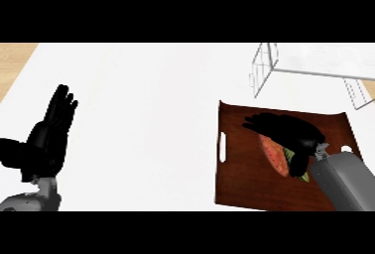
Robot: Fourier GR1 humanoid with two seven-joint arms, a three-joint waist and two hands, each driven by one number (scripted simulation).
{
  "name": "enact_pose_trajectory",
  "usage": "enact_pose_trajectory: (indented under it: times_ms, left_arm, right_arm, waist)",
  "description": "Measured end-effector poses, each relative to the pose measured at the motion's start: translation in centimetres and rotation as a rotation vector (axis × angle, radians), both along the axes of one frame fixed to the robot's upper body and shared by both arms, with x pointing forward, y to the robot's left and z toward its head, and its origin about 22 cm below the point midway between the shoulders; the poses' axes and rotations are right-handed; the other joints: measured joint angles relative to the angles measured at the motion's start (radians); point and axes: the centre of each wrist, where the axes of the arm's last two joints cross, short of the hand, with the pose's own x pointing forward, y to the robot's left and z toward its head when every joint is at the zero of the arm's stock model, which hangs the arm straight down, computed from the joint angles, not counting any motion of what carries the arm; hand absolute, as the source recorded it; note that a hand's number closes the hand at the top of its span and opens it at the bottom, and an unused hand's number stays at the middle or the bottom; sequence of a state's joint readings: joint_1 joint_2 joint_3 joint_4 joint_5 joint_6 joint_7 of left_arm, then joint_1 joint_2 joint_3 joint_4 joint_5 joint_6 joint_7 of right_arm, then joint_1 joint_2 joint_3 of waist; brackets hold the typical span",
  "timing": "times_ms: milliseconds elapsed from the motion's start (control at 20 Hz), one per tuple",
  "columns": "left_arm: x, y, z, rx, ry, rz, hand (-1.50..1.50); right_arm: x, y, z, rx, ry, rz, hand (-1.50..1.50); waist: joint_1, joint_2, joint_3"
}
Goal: Pick the sweet potato from the tray and place it in the tiered shelf
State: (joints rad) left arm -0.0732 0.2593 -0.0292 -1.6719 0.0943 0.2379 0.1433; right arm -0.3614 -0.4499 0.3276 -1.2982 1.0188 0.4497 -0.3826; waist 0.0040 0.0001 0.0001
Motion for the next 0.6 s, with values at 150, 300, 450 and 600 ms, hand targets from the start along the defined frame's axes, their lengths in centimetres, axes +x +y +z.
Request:
enact_pose_trajectory:
  times_ms: [150,300,450,600]
  left_arm:
    - [-0.2,0.3,-0.3,0.0,0.0,0.006,0.0]
    - [-0.1,0.4,0.2,-0.001,-0.008,-0.004,0.0]
    - [-0.2,-0.5,0.1,0.0,-0.01,-0.002,0.0]
    - [0.0,0.0,0.2,0.001,-0.007,0.005,0.0]
  right_arm:
    - [0.2,-0.1,-0.4,0.005,0.013,0.003,-1.5]
    - [0.6,0.2,-1.9,-0.009,0.027,-0.003,-1.5]
    - [0.9,-0.1,-2.9,-0.047,0.048,0.014,1.5]
    - [0.7,-0.3,-3.1,-0.055,0.018,0.052,1.5]
  waist:
    - [0.0,0.0,0.0]
    - [0.001,0.0,0.0]
    - [0.001,0.0,-0.001]
    - [0.001,-0.004,-0.003]
